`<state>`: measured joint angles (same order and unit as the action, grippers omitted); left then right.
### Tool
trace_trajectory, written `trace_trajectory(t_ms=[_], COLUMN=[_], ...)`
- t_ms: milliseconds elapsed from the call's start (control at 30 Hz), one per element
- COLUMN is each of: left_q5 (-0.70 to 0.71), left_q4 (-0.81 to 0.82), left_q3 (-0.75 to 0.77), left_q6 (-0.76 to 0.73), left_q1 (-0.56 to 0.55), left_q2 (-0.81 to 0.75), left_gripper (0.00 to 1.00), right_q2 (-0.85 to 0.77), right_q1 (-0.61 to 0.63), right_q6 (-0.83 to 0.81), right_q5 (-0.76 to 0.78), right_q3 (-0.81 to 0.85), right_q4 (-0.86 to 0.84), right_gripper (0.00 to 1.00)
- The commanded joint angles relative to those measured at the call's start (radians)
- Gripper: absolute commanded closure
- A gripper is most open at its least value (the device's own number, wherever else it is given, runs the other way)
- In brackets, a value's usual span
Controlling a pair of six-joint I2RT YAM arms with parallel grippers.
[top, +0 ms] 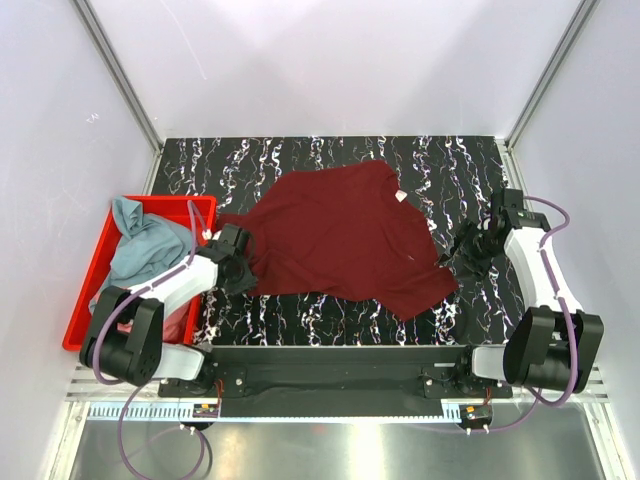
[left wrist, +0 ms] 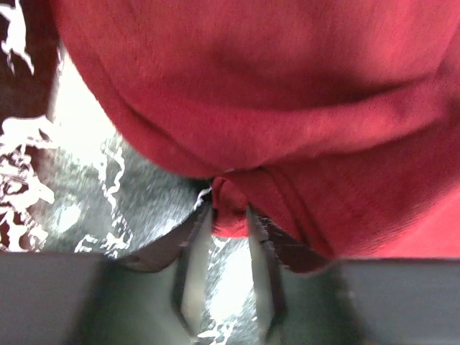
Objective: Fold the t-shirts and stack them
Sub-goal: Flatten the tshirt out
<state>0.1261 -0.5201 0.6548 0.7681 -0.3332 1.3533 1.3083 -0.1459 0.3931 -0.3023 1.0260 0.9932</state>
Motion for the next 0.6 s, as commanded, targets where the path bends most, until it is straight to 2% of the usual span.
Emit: trace_trajectory(t_ms=[0, 67, 100, 267, 433, 567], left_q5=[-0.006, 0.009, 0.017, 0.010, -0.026, -0.060], left_q4=[0.060, 0.048, 0.029, -0.024, -0.046, -0.040], left_q3=[-0.009, 0.006, 0.014, 0.039, 0.035, 0.036], left_q6=[-0.006, -0.033, -0.044, -0.085, -0.090, -0.092], left_q1=[0.020, 0.022, 0.022, 0.022, 0.022, 0.022], left_q2=[0.061, 0.056, 0.046, -0.051, -0.114, -0.147], left_gripper=[0.85, 0.99, 1.00, 1.00, 1.00, 1.00], right_q2=[0.019, 0.032, 0.035, 0.057, 0.098, 0.051], right_q1=[0.000, 0.000, 0.000, -0.029, -0.041, -0.093], right_q6=[0.001, 0.006, 0.016, 0.052, 0.104, 0.183], right_q5=[0.054, 0.084, 0.113, 0.140, 0.155, 0.149], right_q3=[0.031, 0.028, 0.022, -0.082, -0.096, -0.202], right_q4=[0.021, 0.033, 0.036, 0.003, -0.008, -0.166], right_gripper=[0.34, 0.35, 0.35, 0.32, 0.30, 0.31])
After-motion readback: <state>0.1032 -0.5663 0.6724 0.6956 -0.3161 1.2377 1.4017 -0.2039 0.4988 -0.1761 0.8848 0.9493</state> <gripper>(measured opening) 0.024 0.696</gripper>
